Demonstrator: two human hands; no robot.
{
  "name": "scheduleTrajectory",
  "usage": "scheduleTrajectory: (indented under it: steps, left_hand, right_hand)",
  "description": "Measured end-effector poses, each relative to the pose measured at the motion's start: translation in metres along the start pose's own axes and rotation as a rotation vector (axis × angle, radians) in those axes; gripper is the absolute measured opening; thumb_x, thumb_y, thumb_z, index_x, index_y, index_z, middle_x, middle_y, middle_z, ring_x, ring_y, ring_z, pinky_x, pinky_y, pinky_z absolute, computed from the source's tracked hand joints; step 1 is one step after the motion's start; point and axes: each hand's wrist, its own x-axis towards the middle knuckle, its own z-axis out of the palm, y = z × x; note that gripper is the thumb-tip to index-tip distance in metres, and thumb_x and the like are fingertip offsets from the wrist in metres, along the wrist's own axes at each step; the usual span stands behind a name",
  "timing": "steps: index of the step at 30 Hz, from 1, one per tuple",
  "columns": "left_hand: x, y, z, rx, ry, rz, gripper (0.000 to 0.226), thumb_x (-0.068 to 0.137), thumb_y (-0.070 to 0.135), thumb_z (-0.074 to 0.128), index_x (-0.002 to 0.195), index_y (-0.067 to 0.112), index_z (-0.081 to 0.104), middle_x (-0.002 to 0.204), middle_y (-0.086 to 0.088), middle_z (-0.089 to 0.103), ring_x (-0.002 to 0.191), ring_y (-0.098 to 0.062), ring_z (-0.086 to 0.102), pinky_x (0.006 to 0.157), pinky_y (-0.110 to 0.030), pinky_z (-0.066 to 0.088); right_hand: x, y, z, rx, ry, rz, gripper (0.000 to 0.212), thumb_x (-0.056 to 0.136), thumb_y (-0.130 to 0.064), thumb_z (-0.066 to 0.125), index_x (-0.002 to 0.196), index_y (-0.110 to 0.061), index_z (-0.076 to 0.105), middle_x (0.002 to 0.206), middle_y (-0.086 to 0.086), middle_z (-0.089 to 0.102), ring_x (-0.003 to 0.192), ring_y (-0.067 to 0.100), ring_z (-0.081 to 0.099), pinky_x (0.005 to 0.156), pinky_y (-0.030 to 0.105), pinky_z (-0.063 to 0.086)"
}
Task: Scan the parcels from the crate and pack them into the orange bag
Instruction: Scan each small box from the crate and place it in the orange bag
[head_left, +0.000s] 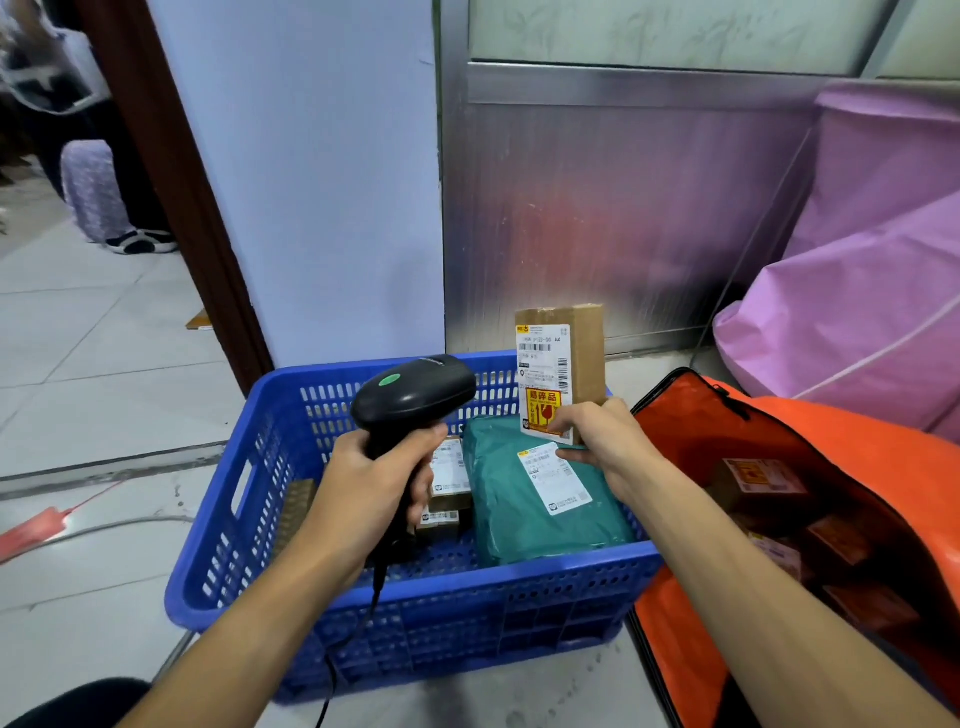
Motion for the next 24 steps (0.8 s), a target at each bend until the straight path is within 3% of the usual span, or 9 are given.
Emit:
scheduleTrajectory:
  steps: [3, 7, 12, 16, 20, 24]
  left_hand:
    - [-0.001, 0.0, -0.001, 0.005, 0.005, -0.009, 0.037, 0.094, 0.027, 0.071, 0.066, 0.008, 0.056, 0.056, -0.012, 0.045, 0.046, -0.024, 0.042, 0.055, -0.036, 0.04]
    - [0.0, 0.002, 0.007, -0.012, 0.015, -0.019, 0.034, 0.094, 0.025, 0.07, 0.068, 0.008, 0.057, 0.056, -0.012, 0.046, 0.044, -0.023, 0.042, 0.052, -0.033, 0.04]
    - [0.007, 0.003, 0.027, -0.065, 0.022, -0.005, 0.025, 0.096, 0.019, 0.068, 0.077, 0.007, 0.059, 0.054, -0.008, 0.046, 0.043, -0.021, 0.039, 0.041, -0.025, 0.035]
    - [0.015, -0.009, 0.038, -0.091, -0.026, -0.021, 0.022, 0.091, 0.025, 0.073, 0.082, 0.007, 0.063, 0.056, -0.008, 0.046, 0.047, -0.022, 0.039, 0.044, -0.026, 0.035]
    - [0.025, -0.017, 0.047, -0.081, -0.092, -0.049, 0.036, 0.06, 0.045, 0.087, 0.072, 0.014, 0.072, 0.056, -0.011, 0.047, 0.045, -0.022, 0.042, 0.047, -0.028, 0.035]
    - [0.033, -0.02, 0.058, -0.06, -0.127, -0.098, 0.069, 0.042, 0.052, 0.095, 0.083, 0.003, 0.068, 0.056, -0.011, 0.049, 0.042, -0.022, 0.043, 0.044, -0.024, 0.035]
  right_hand:
    - [-0.003, -0.002, 0.0, -0.008, 0.009, 0.008, 0.072, 0.06, -0.013, 0.073, 0.13, -0.011, 0.055, 0.121, -0.002, 0.071, 0.11, 0.018, 0.066, 0.071, 0.033, 0.065]
    - [-0.008, -0.009, 0.0, 0.021, -0.001, 0.006, 0.075, 0.058, -0.016, 0.073, 0.13, -0.011, 0.054, 0.12, -0.001, 0.071, 0.109, 0.017, 0.066, 0.073, 0.033, 0.065]
    - [-0.024, -0.026, -0.009, 0.034, -0.021, -0.023, 0.056, 0.075, -0.012, 0.076, 0.126, -0.012, 0.053, 0.118, 0.0, 0.071, 0.109, 0.019, 0.068, 0.091, 0.042, 0.062]
    - [-0.042, -0.048, -0.038, -0.056, -0.042, -0.104, 0.036, 0.087, -0.02, 0.075, 0.119, -0.02, 0.058, 0.112, 0.003, 0.075, 0.104, 0.023, 0.073, 0.088, 0.037, 0.059]
    - [-0.053, -0.055, -0.072, -0.187, -0.051, -0.132, 0.041, 0.089, -0.042, 0.073, 0.122, -0.018, 0.063, 0.102, -0.001, 0.08, 0.081, 0.015, 0.076, 0.079, 0.035, 0.058]
    - [-0.062, -0.056, -0.102, -0.309, -0.044, -0.157, 0.038, 0.094, -0.049, 0.066, 0.115, -0.017, 0.071, 0.098, -0.003, 0.081, 0.07, 0.015, 0.072, 0.084, 0.04, 0.061]
